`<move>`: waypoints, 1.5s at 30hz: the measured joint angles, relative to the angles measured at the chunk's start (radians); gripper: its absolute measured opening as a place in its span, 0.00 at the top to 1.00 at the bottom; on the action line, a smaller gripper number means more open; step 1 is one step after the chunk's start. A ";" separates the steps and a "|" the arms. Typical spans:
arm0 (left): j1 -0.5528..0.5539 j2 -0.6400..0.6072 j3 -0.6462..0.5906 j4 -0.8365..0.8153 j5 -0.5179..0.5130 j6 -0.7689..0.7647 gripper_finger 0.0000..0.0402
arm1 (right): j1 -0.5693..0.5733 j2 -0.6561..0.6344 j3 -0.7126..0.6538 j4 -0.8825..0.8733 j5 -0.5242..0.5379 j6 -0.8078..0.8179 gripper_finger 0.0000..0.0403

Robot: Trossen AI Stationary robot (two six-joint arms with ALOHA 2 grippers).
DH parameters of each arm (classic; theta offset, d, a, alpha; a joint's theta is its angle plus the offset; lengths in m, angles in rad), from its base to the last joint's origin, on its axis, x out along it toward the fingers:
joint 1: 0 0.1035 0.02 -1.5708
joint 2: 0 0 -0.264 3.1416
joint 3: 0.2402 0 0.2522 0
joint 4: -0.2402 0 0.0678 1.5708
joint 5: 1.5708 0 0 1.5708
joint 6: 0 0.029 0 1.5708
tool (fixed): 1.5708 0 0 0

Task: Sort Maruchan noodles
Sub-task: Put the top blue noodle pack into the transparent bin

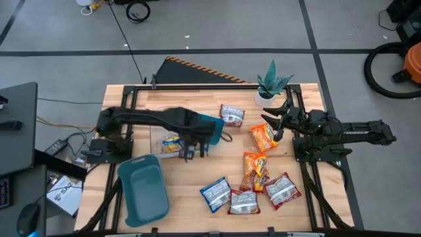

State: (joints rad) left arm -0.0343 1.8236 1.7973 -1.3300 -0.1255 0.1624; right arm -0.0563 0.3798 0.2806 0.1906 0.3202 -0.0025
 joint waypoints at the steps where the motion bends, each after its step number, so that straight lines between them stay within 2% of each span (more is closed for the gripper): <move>1: 0.006 -0.026 0.000 -0.008 -0.018 -0.006 0.99 | 0.000 0.000 0.000 0.001 0.000 0.002 0.64; 8: 0.105 -0.194 -0.039 -0.067 -0.141 -0.016 0.98 | 0.000 0.000 0.000 0.011 -0.001 0.003 0.64; 15: 0.269 -0.384 -0.257 -0.019 -0.147 0.033 0.98 | 0.000 0.002 0.000 0.014 -0.006 0.003 0.64; 23: 0.407 -0.532 -0.524 0.128 -0.021 0.221 0.98 | 0.001 0.002 0.000 0.018 -0.005 0.001 0.64; 29: 0.455 -0.549 -0.673 0.213 0.042 0.320 0.98 | 0.001 0.002 0.000 0.018 -0.006 0.002 0.64; 33: 0.465 -0.548 -0.777 0.288 0.042 0.376 0.98 | 0.001 0.002 0.000 0.017 -0.006 0.001 0.64; 37: 0.462 -0.548 -0.796 0.299 -0.009 0.426 0.98 | 0.001 0.002 0.000 0.018 -0.005 0.001 0.64; 39: 0.463 -0.548 -0.783 0.299 -0.003 0.427 0.98 | 0.001 0.002 0.000 0.018 -0.005 0.001 0.64; 45: 0.462 -0.548 -0.756 0.347 0.225 0.479 0.98 | 0.001 0.002 0.000 0.018 -0.005 0.002 0.64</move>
State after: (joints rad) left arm 0.4273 1.2754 1.0414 -0.9832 0.0995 0.6409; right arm -0.0555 0.3813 0.2806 0.2083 0.3153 -0.0006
